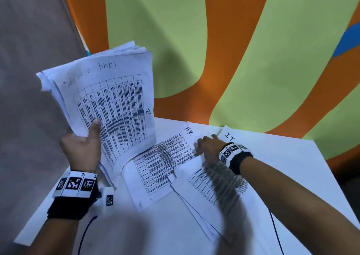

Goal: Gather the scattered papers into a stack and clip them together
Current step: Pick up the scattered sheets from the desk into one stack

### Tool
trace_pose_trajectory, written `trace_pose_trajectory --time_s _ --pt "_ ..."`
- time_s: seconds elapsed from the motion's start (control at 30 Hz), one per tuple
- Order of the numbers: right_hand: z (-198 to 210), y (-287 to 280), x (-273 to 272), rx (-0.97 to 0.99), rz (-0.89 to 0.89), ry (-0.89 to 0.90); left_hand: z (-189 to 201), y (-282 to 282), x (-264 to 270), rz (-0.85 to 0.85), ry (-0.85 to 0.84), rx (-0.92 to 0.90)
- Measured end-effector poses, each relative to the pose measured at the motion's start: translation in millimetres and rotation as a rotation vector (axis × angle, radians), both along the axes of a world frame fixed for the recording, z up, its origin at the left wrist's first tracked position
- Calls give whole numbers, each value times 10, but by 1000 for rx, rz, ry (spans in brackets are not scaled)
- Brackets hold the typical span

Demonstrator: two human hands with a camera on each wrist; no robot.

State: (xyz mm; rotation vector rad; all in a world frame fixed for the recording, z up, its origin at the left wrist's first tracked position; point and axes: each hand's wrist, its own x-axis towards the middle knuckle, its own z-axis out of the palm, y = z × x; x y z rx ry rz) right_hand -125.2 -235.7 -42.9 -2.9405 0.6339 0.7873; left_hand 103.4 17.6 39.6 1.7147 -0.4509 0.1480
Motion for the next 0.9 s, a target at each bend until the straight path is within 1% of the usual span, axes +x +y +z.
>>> trace_pose_trajectory --time_s 0.13,0.27,0.43,0.47,0.6,0.7,0.77,0.83,0.9 --pt "56 -52 -7 64 -58 -50 19 22 43 27 26 -24" --pt "-53 -100 -117 49 -32 -43 92 7 8 64 29 36" --pt "18 -9 -159 87 -74 -42 47 -30 55 20 -1 2" --pt "25 3 -161 76 -71 -35 24 -50 71 12 1 -9" --pt "58 59 -161 -23 36 49 -44 -100 128 -47 3 -56" --pt "233 76 -140 37 -6 -54 -45 -93 159 -42 9 -72" --pt "372 47 -44 19 -15 -138 -27 -87 171 -28 14 -82" --pt "515 49 152 -17 14 -200 -11 -79 196 -31 28 -95" --pt "610 109 405 -42 68 -223 15 -77 214 -20 32 -90"
